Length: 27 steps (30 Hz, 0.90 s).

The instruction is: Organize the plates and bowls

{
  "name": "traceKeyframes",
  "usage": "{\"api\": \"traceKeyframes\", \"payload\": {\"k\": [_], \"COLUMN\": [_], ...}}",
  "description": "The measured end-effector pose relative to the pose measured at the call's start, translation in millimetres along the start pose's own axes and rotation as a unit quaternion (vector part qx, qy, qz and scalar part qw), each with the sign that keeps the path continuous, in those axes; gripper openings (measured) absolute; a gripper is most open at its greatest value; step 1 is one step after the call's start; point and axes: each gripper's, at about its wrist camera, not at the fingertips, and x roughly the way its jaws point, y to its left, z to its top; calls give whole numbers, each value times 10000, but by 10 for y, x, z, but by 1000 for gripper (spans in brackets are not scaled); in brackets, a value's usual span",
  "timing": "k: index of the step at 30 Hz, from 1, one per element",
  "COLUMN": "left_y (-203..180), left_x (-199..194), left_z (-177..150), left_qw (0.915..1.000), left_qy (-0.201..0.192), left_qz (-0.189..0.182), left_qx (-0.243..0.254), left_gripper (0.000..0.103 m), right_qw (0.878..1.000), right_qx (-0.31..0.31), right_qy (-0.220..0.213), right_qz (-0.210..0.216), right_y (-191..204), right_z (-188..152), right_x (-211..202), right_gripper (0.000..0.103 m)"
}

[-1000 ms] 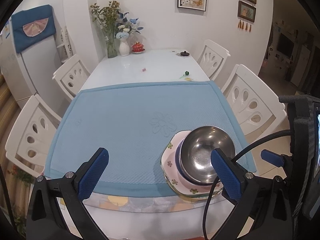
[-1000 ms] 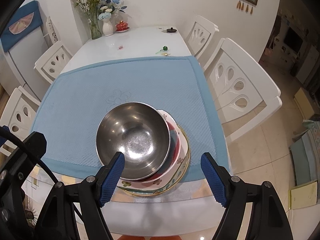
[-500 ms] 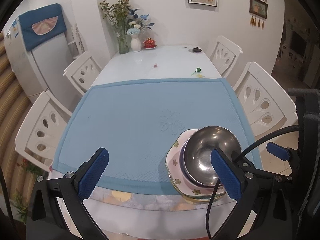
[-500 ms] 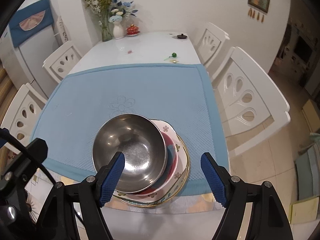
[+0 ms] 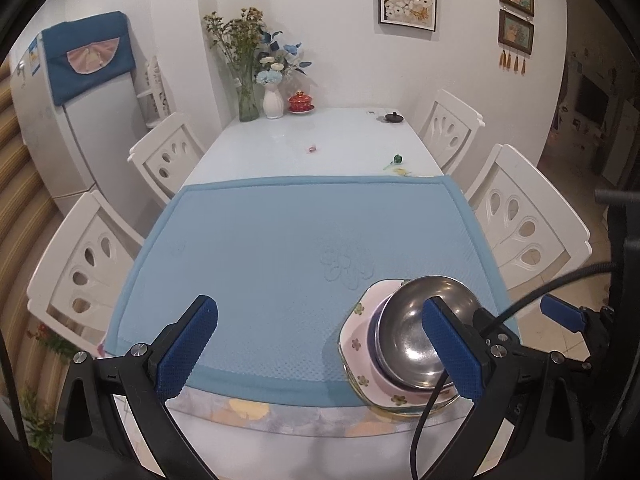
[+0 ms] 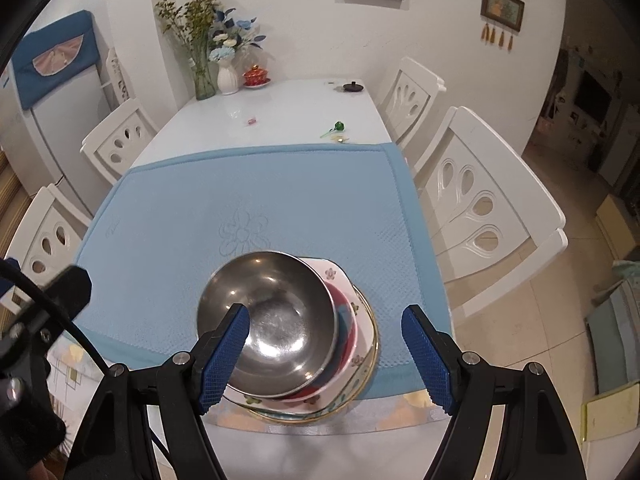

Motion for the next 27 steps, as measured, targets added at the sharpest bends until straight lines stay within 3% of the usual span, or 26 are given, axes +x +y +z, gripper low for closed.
{"api": "traceKeyframes", "payload": {"k": [20, 27], "left_y": [823, 1275], "left_x": [412, 528], "left_z": [261, 358], "left_qw": [9992, 9997], "left_qy": [241, 166], "left_qz": [-309, -147], "left_qx": [88, 68], "left_gripper": [102, 102], "right_qw": [9991, 9992], "right_qx": [128, -127], "right_qy": [202, 141], "right_qz": [-362, -347], "right_y": [818, 1343], "right_z": [284, 498], "right_x": [206, 308], "right_gripper": [77, 77]}}
